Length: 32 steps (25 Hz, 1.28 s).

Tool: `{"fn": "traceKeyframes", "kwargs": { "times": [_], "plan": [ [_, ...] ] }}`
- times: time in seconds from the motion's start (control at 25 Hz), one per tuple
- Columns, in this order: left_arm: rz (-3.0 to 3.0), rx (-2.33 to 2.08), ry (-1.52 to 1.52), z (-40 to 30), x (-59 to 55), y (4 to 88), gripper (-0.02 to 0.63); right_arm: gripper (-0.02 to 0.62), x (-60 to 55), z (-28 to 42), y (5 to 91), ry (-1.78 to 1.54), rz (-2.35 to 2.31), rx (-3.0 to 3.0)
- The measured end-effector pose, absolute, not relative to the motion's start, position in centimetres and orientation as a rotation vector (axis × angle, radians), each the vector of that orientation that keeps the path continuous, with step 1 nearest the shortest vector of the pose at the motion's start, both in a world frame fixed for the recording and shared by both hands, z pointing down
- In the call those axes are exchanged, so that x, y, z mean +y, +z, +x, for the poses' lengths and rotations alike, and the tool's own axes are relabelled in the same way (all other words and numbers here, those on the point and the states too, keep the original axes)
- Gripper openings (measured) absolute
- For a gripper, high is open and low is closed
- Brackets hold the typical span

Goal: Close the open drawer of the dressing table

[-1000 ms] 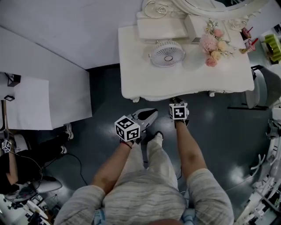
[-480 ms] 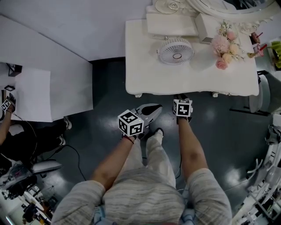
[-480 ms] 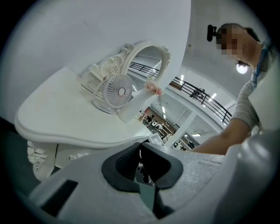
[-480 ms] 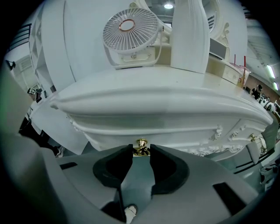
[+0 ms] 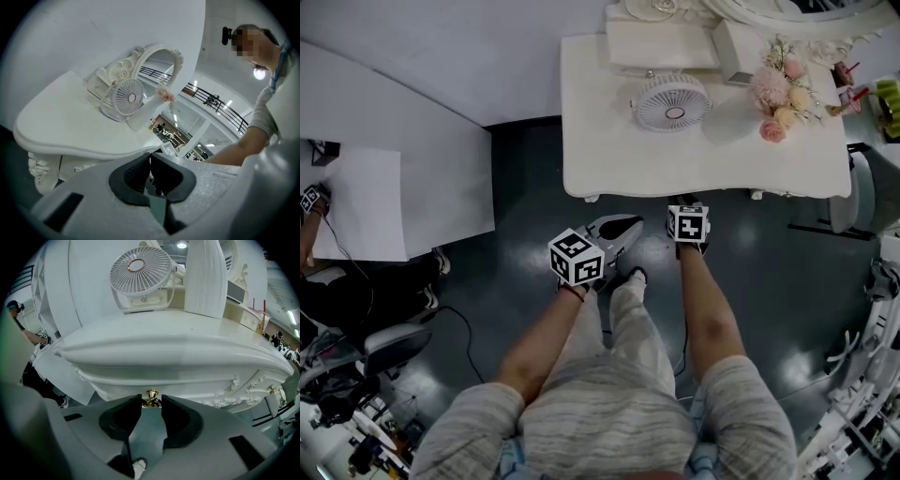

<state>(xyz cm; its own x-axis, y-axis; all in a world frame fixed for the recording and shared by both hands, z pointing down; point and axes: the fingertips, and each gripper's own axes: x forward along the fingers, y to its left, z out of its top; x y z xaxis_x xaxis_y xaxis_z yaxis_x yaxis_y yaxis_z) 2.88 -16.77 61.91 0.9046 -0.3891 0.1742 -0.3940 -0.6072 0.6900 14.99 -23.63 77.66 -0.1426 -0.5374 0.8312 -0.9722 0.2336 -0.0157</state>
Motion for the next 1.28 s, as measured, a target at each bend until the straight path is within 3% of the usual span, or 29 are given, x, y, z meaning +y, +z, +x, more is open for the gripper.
{"fn": "traceKeyframes", "kwargs": {
  "times": [0.16,0.36,1.12,1.28],
  "plan": [
    [2.289,-0.562,-0.006,2.9,-17.0,61.6,0.02,0.173,-23.6,14.4,77.4,0.803,1.356,-1.802],
    [2.296,-0.567,-0.001,2.9,-17.0,61.4,0.02,0.192,-22.2,14.9,77.3,0.826,1.333,-1.778],
    [2.344,-0.619,-0.001,1.9,-15.7,57.3,0.02,0.194,-15.3,13.5,69.2,0.91,1.323,-1.939],
    [2.356,-0.615,0.023,2.0,-14.8,56.3,0.02,0.166,-15.1,13.2,65.9,0.859,1.325,-2.01]
  ]
}}
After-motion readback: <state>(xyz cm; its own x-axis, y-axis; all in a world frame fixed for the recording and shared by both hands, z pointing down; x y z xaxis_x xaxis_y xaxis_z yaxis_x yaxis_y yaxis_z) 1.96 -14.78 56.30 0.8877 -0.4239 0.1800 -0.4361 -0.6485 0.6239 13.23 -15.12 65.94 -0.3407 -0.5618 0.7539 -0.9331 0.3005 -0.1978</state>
